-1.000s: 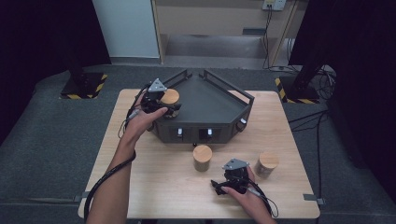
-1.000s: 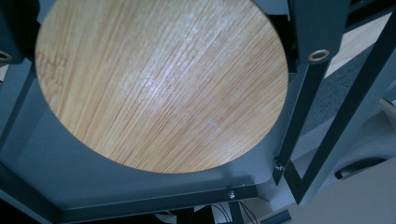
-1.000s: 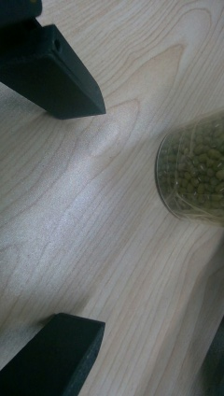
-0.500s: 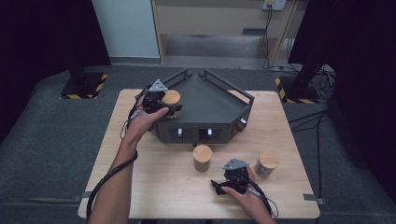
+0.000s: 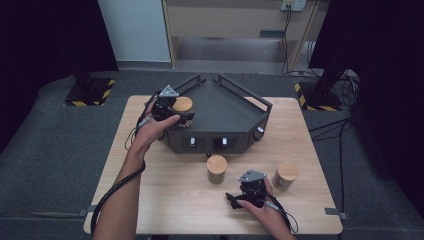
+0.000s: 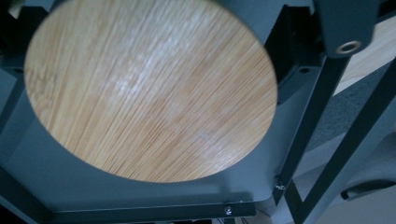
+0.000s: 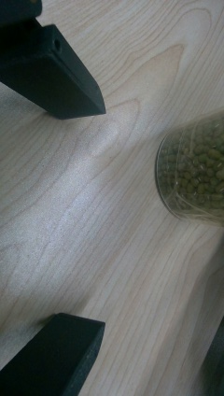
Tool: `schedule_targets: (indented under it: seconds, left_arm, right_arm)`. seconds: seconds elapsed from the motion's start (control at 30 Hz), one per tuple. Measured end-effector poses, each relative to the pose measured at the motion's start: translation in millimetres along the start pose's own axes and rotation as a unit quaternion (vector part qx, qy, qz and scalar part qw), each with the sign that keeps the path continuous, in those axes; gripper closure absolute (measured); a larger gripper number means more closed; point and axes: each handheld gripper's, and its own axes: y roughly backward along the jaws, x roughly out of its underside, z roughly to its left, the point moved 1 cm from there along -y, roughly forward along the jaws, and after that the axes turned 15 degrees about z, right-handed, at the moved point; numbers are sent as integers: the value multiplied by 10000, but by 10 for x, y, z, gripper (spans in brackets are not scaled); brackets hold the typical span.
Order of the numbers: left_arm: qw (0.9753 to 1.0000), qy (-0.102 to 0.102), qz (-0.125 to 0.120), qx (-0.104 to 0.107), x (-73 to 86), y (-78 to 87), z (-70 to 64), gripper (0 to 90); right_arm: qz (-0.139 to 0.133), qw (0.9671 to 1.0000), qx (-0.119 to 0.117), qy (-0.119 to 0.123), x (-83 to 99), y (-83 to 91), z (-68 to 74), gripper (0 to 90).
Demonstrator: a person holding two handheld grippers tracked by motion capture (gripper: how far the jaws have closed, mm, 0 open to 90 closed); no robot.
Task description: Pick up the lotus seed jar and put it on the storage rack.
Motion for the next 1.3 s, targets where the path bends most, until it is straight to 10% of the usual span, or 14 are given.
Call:
schedule_targets:
  seconds: [1.3]
  left_arm:
    - [9992,59,-177,-361,448,380,-187,54]
  right_arm:
    - [14,10000,-6,10,-6,1,-5,3]
